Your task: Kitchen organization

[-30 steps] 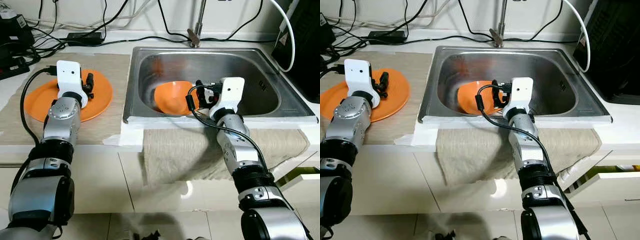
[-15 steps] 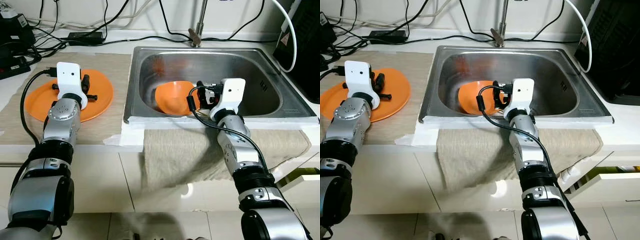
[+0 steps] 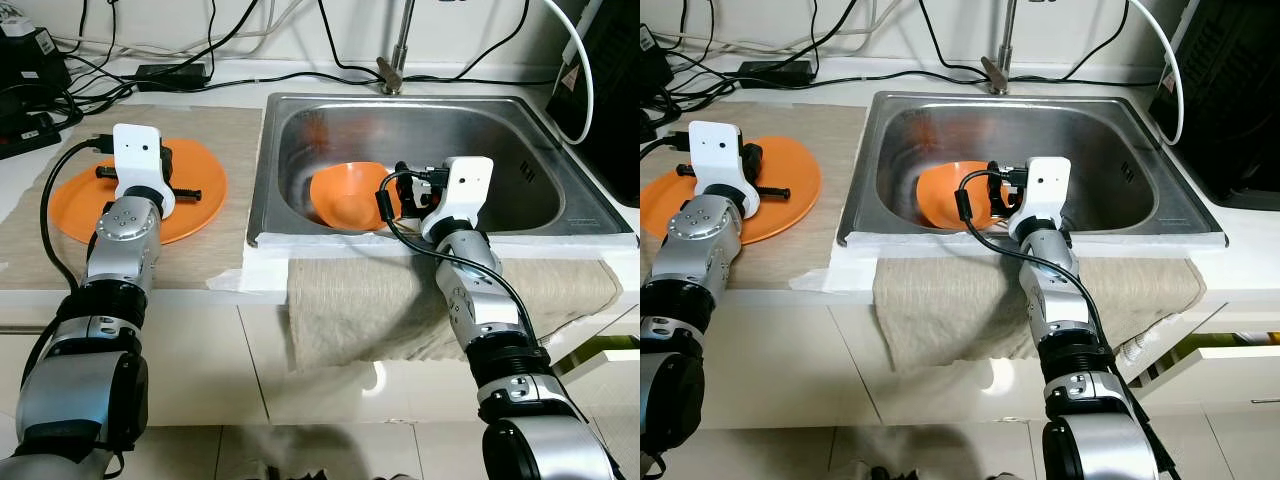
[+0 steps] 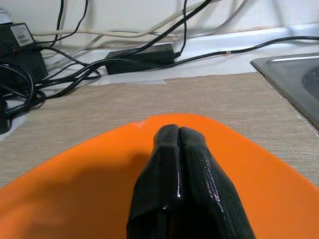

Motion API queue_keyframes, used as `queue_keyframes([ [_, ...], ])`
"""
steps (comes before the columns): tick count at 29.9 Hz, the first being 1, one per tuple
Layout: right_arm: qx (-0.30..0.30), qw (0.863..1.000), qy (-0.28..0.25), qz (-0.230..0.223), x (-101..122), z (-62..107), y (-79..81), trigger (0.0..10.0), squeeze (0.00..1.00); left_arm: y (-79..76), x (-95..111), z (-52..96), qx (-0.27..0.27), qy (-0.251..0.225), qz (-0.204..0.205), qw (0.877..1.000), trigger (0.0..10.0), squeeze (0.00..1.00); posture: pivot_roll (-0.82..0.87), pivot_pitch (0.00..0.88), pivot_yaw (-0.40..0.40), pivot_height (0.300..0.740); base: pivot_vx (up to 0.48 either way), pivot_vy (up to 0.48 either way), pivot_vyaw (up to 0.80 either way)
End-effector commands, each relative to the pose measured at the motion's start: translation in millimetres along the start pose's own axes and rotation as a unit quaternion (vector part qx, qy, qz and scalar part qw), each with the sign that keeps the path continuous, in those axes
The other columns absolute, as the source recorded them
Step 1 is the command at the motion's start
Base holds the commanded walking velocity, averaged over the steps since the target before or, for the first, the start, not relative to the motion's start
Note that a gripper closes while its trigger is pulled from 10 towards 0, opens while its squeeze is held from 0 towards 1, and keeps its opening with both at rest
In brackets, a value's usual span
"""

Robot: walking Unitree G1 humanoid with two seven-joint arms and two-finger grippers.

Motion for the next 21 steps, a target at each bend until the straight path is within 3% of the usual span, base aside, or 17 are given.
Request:
queue_keyframes([
  [1,-0.002,1.0,-0.005,-0.003,4.5,-0.4,-1.7,10.0,0.0,5.0,7.7,-3.4,0.006,-0.004,-0.01,1.0,4.6,0.0,0.01,0.0,0.013,0.74,0.0,0.0,0.0],
  [2,-0.002,1.0,-0.005,-0.003,4.5,-0.3,-1.9,10.0,0.0,5.2,7.8,-3.4,0.006,-0.003,-0.013,1.0,4.6,0.0,0.01,0.0,0.013,0.74,0.0,0.0,0.0],
  [3,-0.002,1.0,-0.005,-0.003,4.4,-0.1,-2.1,10.0,0.0,6.5,7.6,-3.3,0.009,-0.003,-0.014,1.0,5.2,1.0,0.0,0.0,0.014,0.74,0.0,0.0,0.0],
  [4,-0.002,1.0,-0.004,-0.003,4.2,0.0,-2.2,10.0,0.0,7.0,7.6,-3.3,0.01,-0.004,-0.014,1.0,6.2,1.0,0.0,0.0,0.014,0.74,0.0,0.0,0.0],
  [5,-0.003,1.0,-0.004,-0.003,3.8,0.3,-2.4,10.0,0.0,7.1,7.7,-3.3,0.01,-0.004,-0.013,1.0,10.0,1.0,0.0,0.0,0.013,0.74,0.0,0.0,0.0],
  [21,-0.004,1.0,-0.003,-0.002,3.3,1.4,-3.9,10.0,0.0,5.1,7.3,-3.3,0.007,-0.003,-0.009,1.0,10.0,1.0,0.0,0.0,0.012,0.74,0.0,0.0,0.0],
])
Point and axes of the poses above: a point about 5 cm out from each wrist's last joint towards the gripper, its own z axis pointing back from the gripper into the wrist, its own x axis along the axis of the wrist's last joint, y = z × x, the point moved 6 cm from there along -z, pointing out of the wrist towards the gripper, and after that the axes turned 12 degrees about -z, right-handed, at the moved point
